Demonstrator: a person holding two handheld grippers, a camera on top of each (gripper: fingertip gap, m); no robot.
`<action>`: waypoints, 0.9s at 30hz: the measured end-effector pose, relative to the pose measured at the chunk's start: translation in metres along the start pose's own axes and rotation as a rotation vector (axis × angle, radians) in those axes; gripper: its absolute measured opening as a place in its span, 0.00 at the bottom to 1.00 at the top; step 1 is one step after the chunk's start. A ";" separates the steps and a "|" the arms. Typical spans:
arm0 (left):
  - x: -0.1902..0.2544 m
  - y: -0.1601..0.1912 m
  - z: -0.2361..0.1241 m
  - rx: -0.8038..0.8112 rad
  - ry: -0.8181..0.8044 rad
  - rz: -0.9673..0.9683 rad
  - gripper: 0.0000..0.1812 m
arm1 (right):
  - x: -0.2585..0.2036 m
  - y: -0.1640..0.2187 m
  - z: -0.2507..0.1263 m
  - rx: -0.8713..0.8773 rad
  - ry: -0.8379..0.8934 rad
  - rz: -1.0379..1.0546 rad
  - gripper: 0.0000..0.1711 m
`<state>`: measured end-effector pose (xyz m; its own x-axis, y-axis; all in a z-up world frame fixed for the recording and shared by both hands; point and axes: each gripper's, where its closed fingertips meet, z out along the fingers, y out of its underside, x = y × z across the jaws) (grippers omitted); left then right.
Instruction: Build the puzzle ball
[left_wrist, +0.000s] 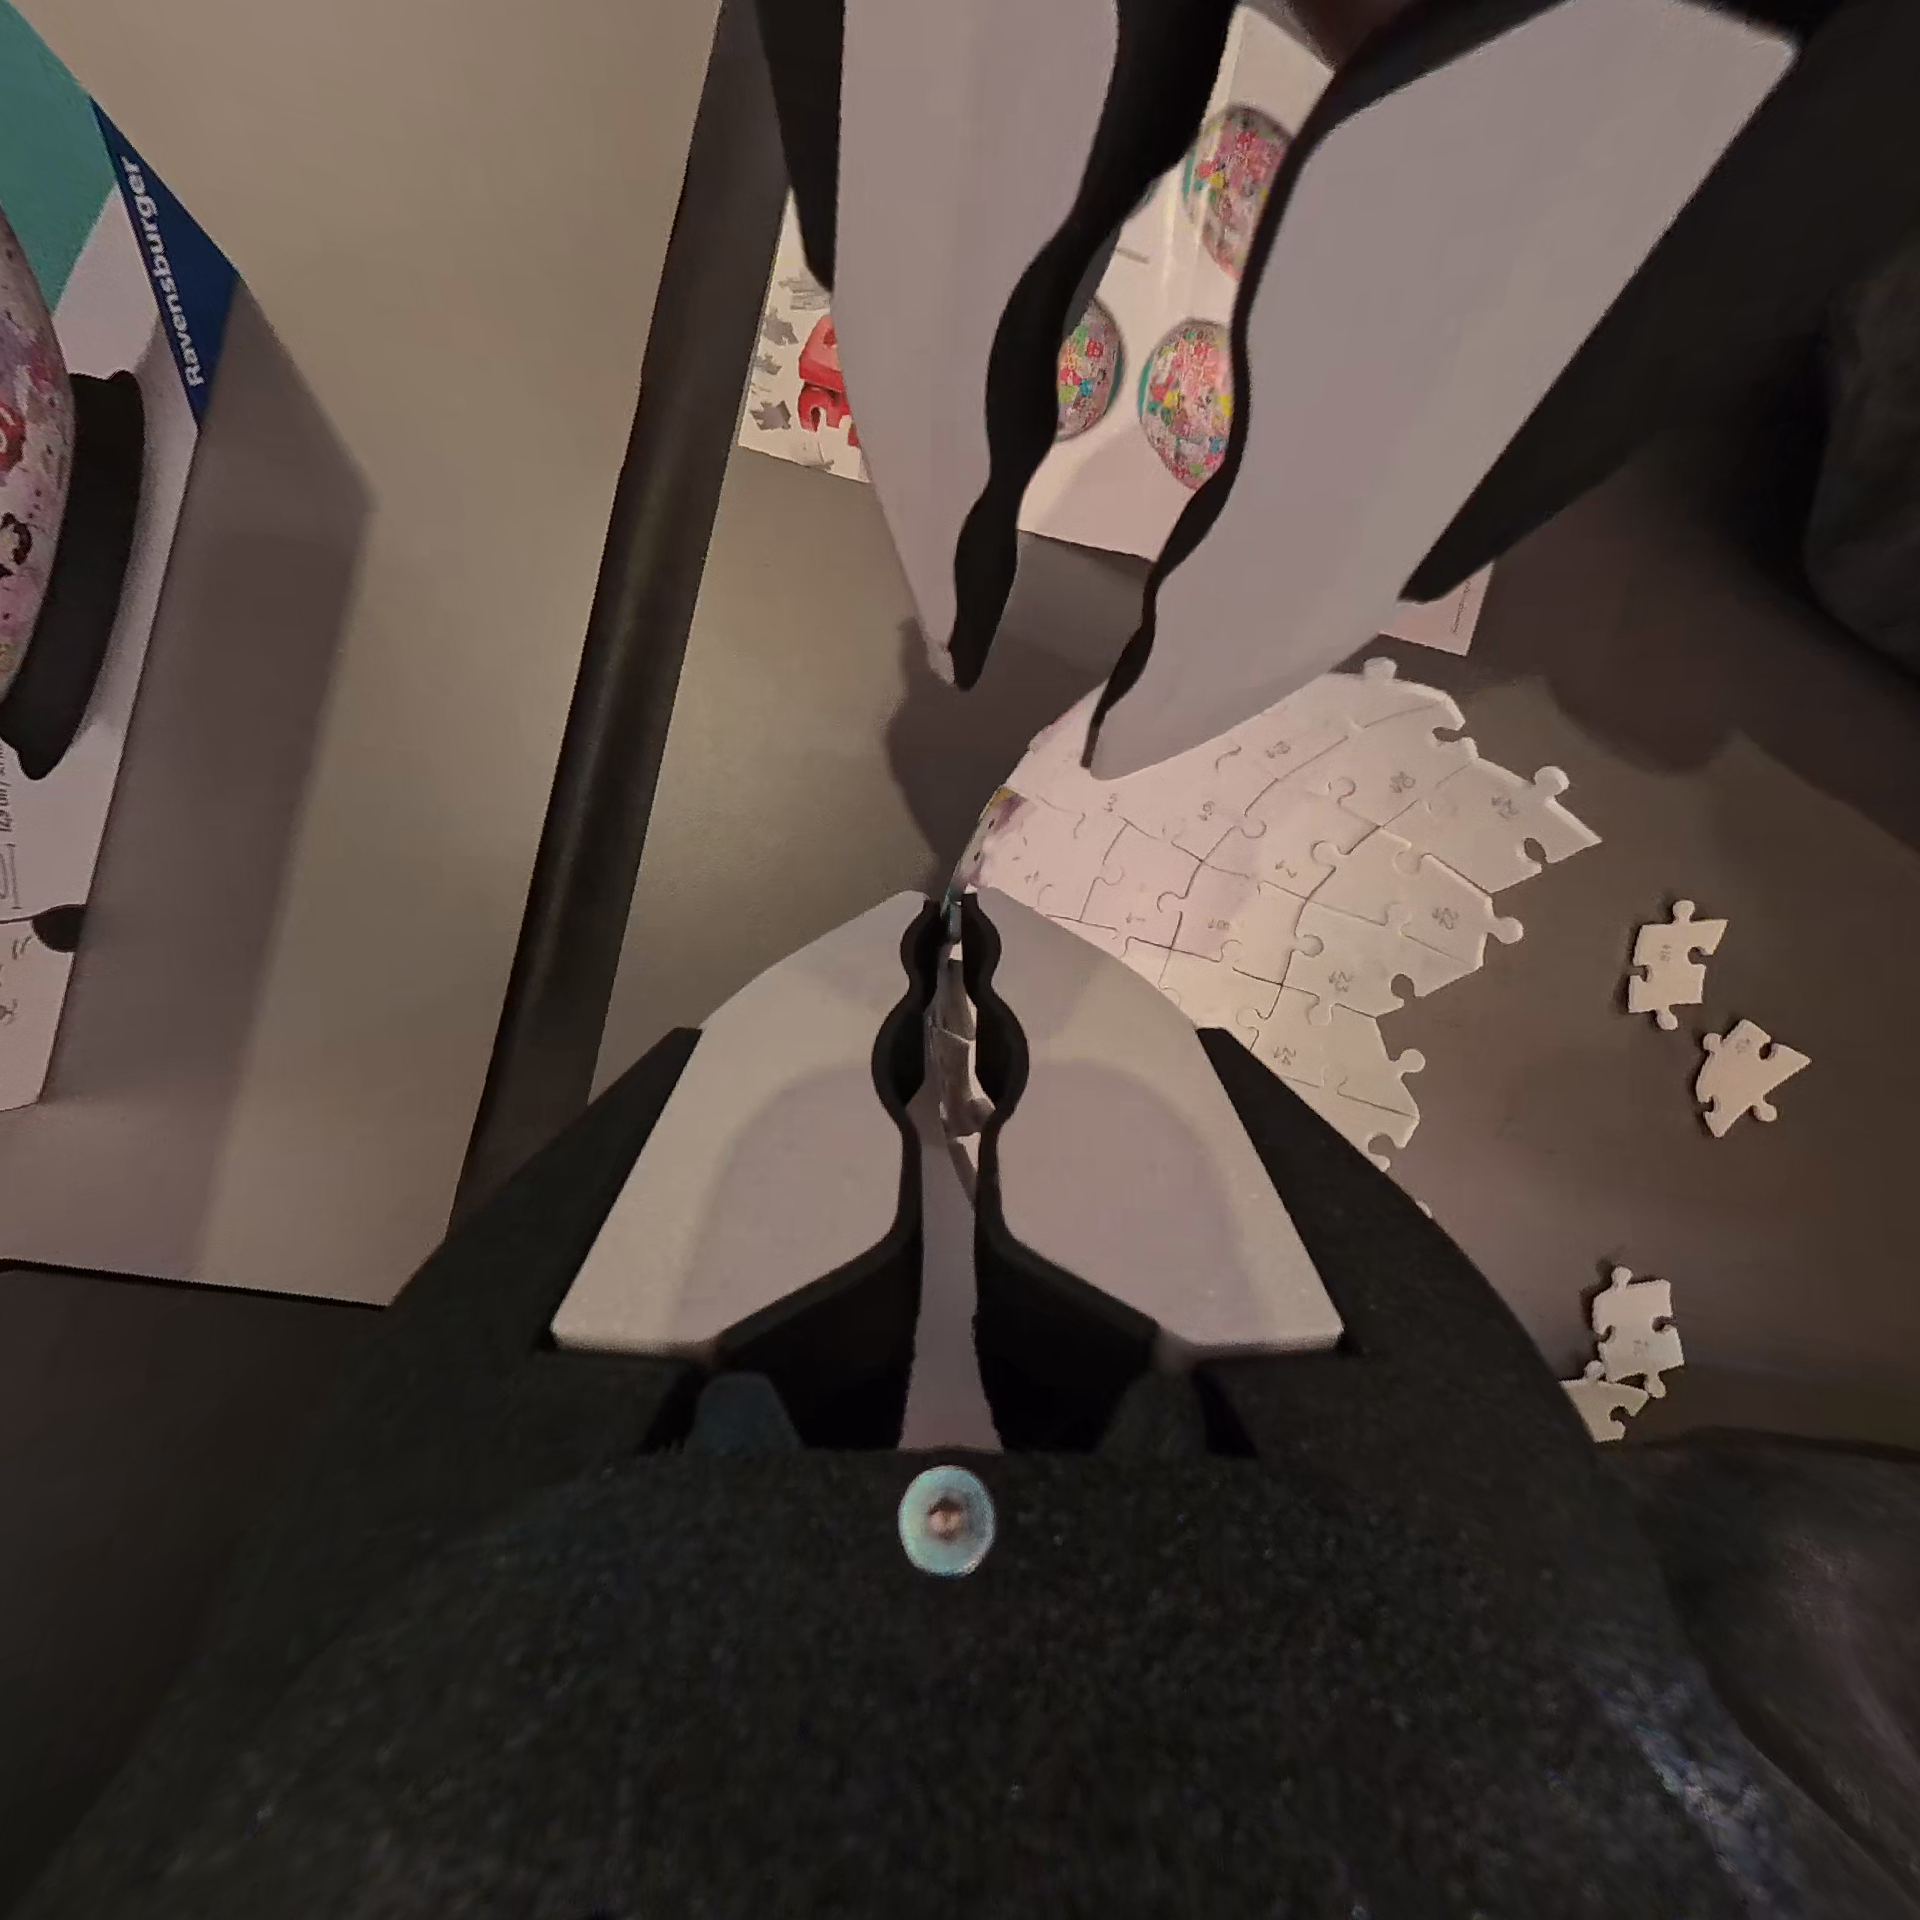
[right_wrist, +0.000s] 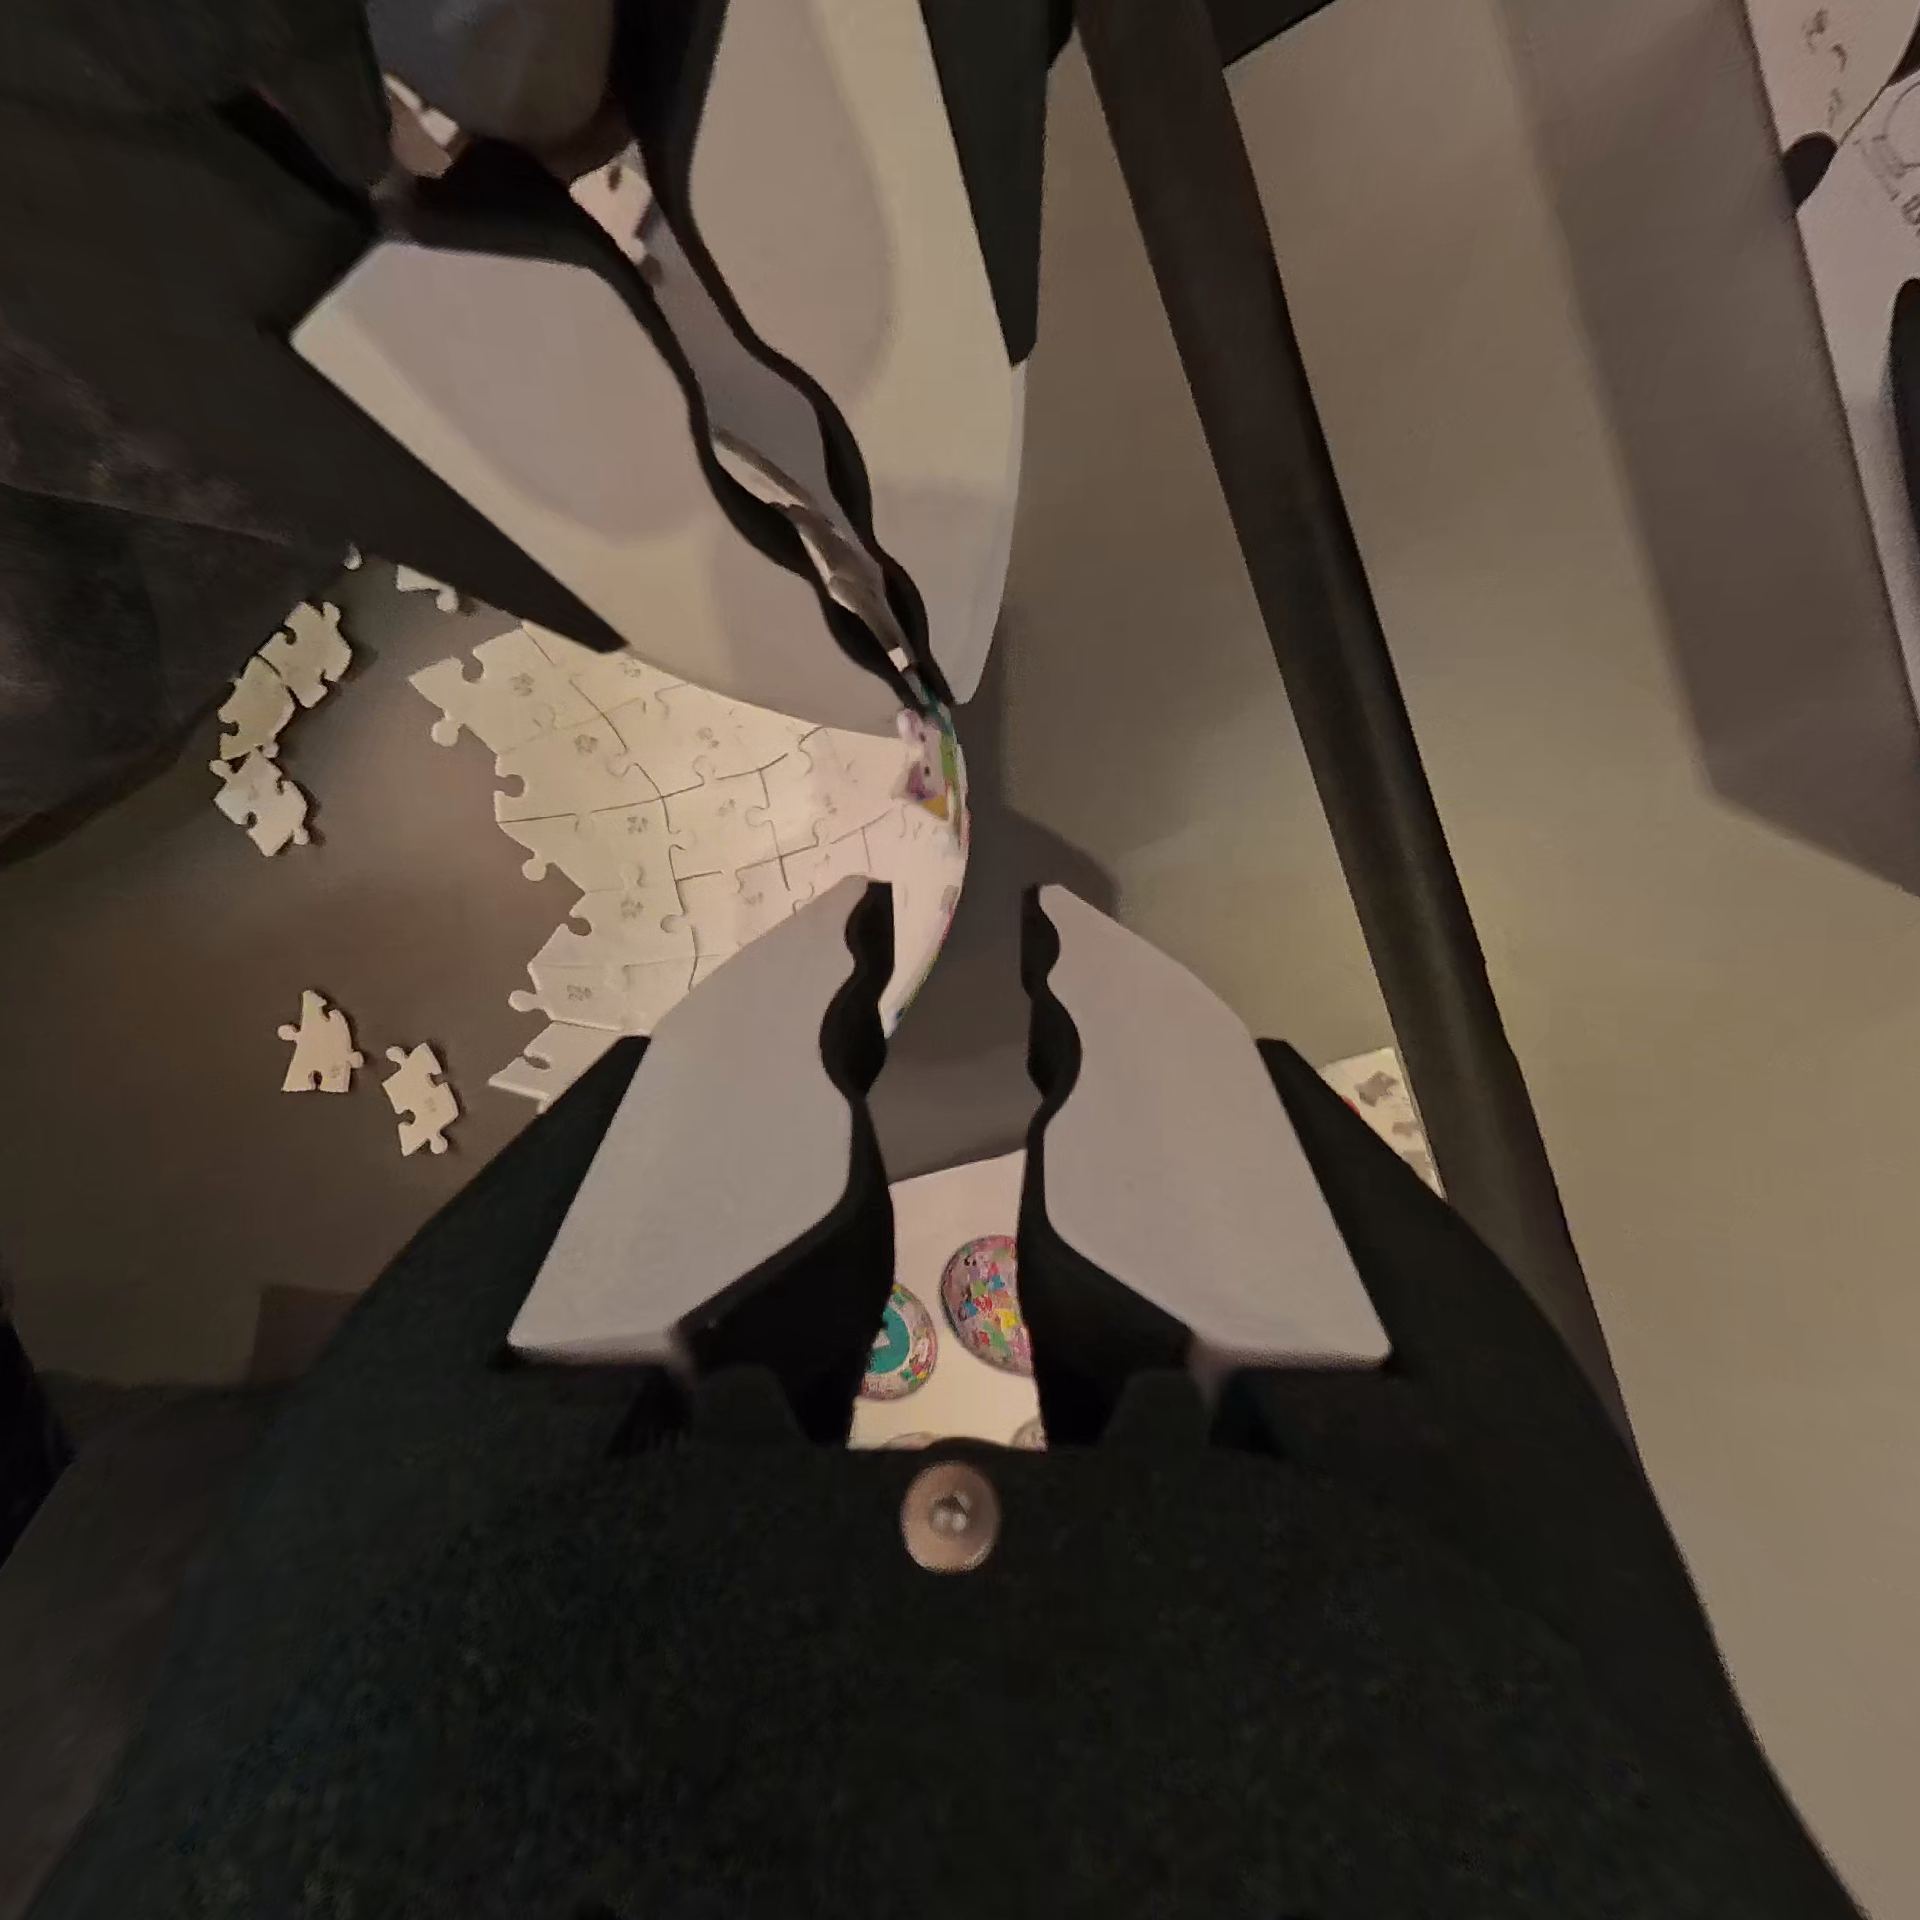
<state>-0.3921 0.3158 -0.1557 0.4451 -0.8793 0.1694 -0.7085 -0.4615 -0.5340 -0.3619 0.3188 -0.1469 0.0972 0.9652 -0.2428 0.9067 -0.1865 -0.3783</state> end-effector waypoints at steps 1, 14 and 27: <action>-0.001 0.000 0.000 0.003 -0.002 0.001 0.02 | 0.000 0.001 -0.003 -0.007 0.020 0.002 0.14; -0.003 0.002 -0.002 0.000 -0.018 0.000 0.02 | -0.035 0.000 -0.045 0.065 0.410 -0.082 0.17; -0.002 0.002 -0.007 -0.012 -0.064 0.020 0.02 | -0.014 -0.012 -0.036 0.231 0.370 -0.063 0.18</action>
<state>-0.3981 0.3160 -0.1510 0.4649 -0.8791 0.1056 -0.7240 -0.4461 -0.5262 -0.3592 0.3145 -0.1069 0.2237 0.9687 0.1076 0.8038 -0.1209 -0.5825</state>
